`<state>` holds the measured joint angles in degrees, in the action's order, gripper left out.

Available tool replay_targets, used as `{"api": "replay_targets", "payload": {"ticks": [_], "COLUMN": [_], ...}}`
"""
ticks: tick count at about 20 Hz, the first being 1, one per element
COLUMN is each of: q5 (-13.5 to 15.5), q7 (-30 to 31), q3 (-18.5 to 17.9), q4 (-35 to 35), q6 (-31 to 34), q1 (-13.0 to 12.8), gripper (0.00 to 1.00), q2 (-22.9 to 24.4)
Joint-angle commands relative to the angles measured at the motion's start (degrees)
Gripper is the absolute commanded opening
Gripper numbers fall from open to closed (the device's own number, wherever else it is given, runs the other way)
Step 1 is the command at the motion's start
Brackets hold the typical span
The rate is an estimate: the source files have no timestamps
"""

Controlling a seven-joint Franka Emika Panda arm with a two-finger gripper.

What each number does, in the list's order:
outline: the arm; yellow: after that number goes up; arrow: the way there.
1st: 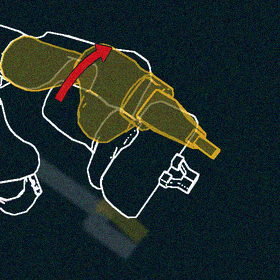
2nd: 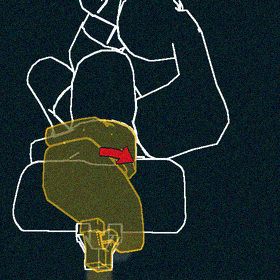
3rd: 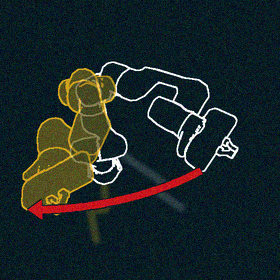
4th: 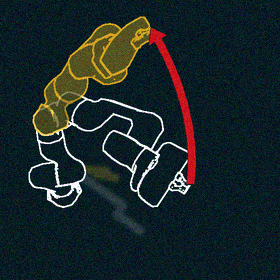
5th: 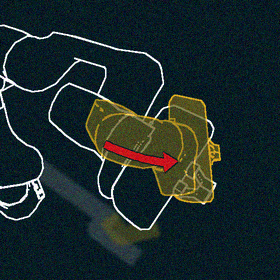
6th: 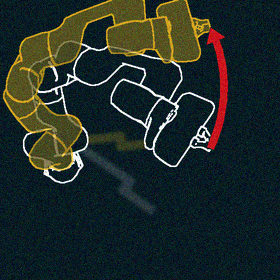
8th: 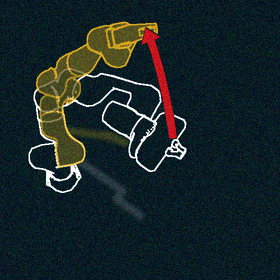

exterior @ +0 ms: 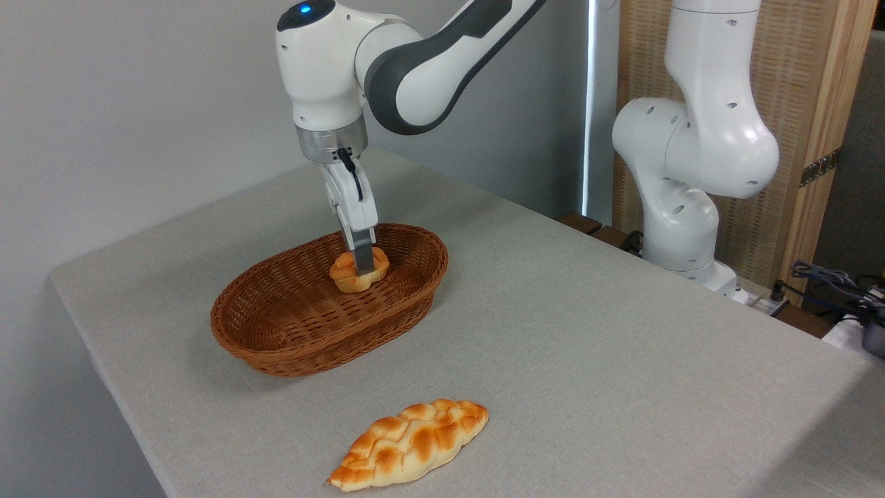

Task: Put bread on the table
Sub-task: 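Lift the bun out over the basket rim and carry it beside the braided loaf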

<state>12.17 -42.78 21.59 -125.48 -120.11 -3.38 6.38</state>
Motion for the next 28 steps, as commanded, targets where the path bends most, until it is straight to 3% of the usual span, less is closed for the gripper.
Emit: {"api": "replay_targets", "payload": {"ticks": [1,5,8,13,16,17,19,22,24,26,28], "q5": [1.46,1.02,-1.08,-10.57,-14.00,-15.58,-18.39,-18.93,-20.59,-21.92,-22.71], "q7": [-1.34,-6.51,-12.13,-26.72,-34.62,-37.79,-40.01,-41.15,-43.60,-45.72,-46.95], "q3": [-1.19,-6.72,-11.73,-17.10,-19.03,-19.21,-19.13,-19.21,-19.30,-19.30,-19.48], "q4": [3.11,14.27,17.45,16.93,15.53,14.48,13.07,12.89,12.36,12.01,11.66], "q6": [1.52,17.59,23.94,25.27,25.36,25.36,25.27,25.27,25.27,25.19,24.93], "q1": [0.48,0.48,0.48,0.48,0.48,0.48,0.48,0.66,1.27,1.62,2.06], "gripper": [0.25,0.25,0.25,0.27,0.29,0.35,0.38,0.41,0.62,0.75,0.83], "q2": [-0.05,-1.99,-1.90,-1.99,-2.25,-2.43,-3.39,-3.66,-4.18,-4.19,-4.45]}}
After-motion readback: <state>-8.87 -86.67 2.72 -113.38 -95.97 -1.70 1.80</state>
